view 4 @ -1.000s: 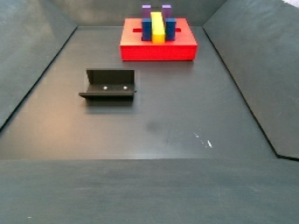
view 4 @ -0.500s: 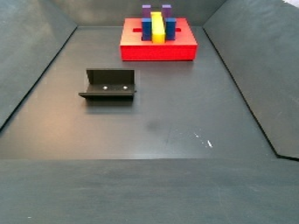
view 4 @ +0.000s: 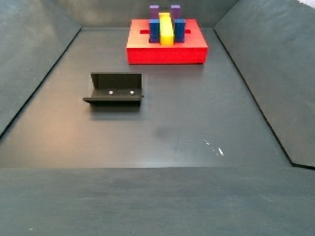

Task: Pick up the green object. Move up. Move to above the board. Insert the green object.
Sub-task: Insert the green object.

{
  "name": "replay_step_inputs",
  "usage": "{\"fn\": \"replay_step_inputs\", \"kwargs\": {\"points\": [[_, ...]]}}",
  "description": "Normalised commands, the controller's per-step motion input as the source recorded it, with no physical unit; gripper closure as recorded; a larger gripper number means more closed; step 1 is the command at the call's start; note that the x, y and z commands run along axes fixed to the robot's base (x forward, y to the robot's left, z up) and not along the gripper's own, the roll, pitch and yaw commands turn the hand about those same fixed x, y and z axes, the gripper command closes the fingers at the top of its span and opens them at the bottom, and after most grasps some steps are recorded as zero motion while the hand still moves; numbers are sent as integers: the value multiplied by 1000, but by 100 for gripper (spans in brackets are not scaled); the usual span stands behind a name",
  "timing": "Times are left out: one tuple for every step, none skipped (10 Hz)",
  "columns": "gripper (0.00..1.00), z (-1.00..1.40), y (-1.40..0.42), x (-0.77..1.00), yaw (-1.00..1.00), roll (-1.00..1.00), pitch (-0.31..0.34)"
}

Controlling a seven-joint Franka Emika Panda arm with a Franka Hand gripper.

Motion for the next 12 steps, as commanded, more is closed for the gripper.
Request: {"fn": "replay_step_inputs", "kwargs": {"points": [[100,-271,-203,0,-69,0,0],[100,-294,-203,0,-49,4,0],[100,-291,-223,60,-3,27,0],[100,-283,-243,97,0,36,0],[100,-251,-237,71,0,44,0],[100,-203,-203,0,0,53,0],[100,-129,-94,0,0,54,4],[100,-149,-91,0,0,36,9],[100,-229,-134,209,0,16,0],[100,-283,-89,523,14,0,0],[100,-303,-37,711,129,0,0],[100,-314,-11,751,166,0,0]]}}
